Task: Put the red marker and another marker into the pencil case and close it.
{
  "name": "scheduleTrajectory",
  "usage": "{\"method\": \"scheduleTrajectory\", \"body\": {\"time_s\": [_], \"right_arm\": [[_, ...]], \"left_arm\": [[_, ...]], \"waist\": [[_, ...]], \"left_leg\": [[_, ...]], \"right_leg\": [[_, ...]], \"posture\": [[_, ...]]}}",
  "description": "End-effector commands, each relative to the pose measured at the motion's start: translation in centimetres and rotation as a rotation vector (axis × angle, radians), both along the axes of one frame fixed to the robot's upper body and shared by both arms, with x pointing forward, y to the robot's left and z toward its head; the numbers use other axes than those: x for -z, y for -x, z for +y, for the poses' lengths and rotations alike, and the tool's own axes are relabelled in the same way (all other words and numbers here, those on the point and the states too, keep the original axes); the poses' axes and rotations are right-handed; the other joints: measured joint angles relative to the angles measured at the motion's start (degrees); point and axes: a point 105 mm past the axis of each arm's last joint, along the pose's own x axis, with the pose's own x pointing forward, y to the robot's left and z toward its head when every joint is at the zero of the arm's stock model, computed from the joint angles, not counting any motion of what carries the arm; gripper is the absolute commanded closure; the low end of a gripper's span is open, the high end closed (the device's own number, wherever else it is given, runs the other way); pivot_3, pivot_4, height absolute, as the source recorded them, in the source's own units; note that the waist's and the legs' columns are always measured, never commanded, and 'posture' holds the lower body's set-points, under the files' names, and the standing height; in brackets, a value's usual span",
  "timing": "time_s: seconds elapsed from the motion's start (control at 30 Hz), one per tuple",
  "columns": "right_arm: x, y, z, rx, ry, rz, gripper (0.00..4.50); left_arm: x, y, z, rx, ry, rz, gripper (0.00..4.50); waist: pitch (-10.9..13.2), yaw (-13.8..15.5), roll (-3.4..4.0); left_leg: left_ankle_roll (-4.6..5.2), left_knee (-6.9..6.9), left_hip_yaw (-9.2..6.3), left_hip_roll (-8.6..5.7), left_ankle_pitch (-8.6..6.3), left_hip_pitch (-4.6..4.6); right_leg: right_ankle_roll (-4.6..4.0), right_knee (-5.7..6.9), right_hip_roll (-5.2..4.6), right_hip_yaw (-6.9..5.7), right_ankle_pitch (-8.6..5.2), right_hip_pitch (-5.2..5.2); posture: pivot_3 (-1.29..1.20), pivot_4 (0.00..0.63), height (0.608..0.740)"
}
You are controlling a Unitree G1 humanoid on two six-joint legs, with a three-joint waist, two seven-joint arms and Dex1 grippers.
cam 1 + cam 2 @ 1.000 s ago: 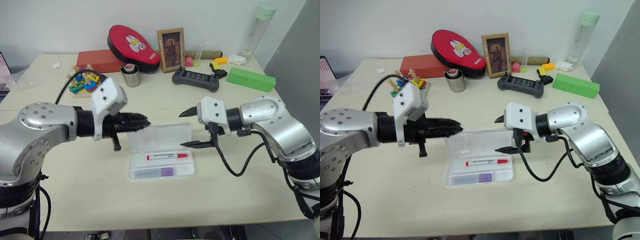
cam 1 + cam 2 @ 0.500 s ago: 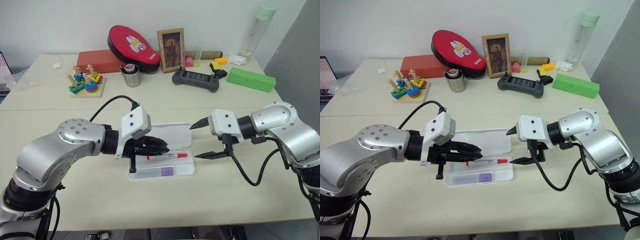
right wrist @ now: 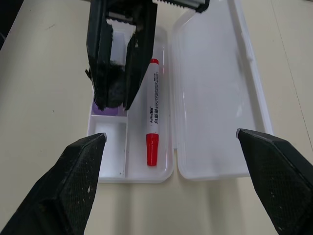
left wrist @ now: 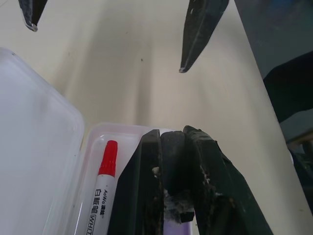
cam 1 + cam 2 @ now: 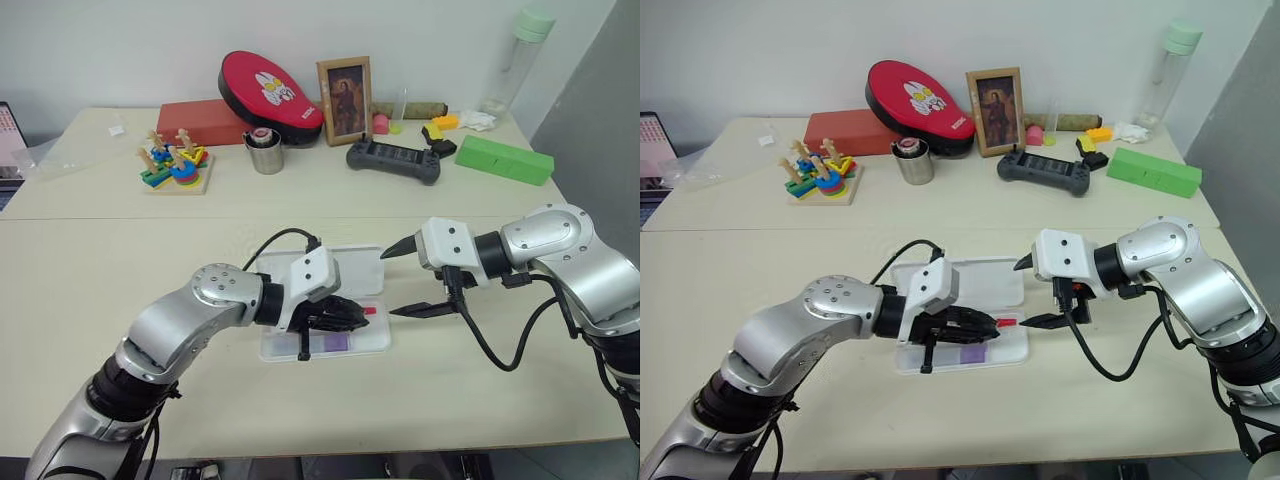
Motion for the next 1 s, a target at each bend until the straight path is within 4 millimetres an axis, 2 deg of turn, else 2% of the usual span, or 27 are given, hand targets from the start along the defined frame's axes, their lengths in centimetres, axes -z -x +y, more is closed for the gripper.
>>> {"method": "scheduleTrajectory", "body": {"time_s": [0.03, 0.7, 0.77, 0.8, 1.0], "right_arm": [[-1.2, 0.1, 0.0, 0.005, 0.003, -0.059, 0.0], [-1.2, -0.1, -0.1, 0.026, -0.006, -0.062, 0.0], [-1.2, -0.2, -0.1, 0.032, -0.008, -0.063, 0.0], [-1.2, -0.2, -0.1, 0.035, -0.009, -0.063, 0.0], [-1.2, -0.1, -0.2, 0.035, -0.012, -0.062, 0.0]], "left_arm": [[0.2, -0.3, -0.7, 0.046, -0.029, -0.035, 4.11], [1.6, -0.4, -2.5, 0.088, -0.031, -0.03, 4.11], [1.8, -0.4, -2.6, 0.101, -0.037, -0.04, 3.42], [1.8, -0.5, -2.7, 0.102, -0.04, -0.05, 3.36], [1.6, -0.7, -2.7, 0.104, -0.036, -0.066, 2.1]], "waist": [[0.0, 0.1, 0.0], [0.0, 0.1, 0.0], [0.0, 0.1, 0.0], [0.0, 0.1, 0.0], [0.0, 0.2, 0.0]], "left_leg": [[0.0, 0.0, 0.0, 0.0, 0.0, 0.0], [0.0, 0.01, -0.01, 0.0, 0.0, 0.0], [0.0, 0.02, -0.01, 0.0, 0.0, 0.0], [0.0, 0.02, -0.01, 0.0, 0.0, 0.0], [0.0, 0.02, -0.01, 0.0, 0.0, 0.0]], "right_leg": [[0.0, 0.0, 0.0, -0.01, 0.0, 0.0], [0.0, 0.01, 0.0, -0.01, 0.0, 0.01], [0.01, 0.01, 0.0, -0.01, 0.0, 0.01], [0.01, 0.01, 0.0, 0.0, 0.0, 0.01], [0.01, 0.01, 0.0, -0.01, 0.0, 0.01]], "posture": [[0.0, 0.15, 0.74], [0.0, 0.15, 0.74], [0.0, 0.15, 0.74], [0.0, 0.15, 0.74], [0.0, 0.15, 0.74]]}}
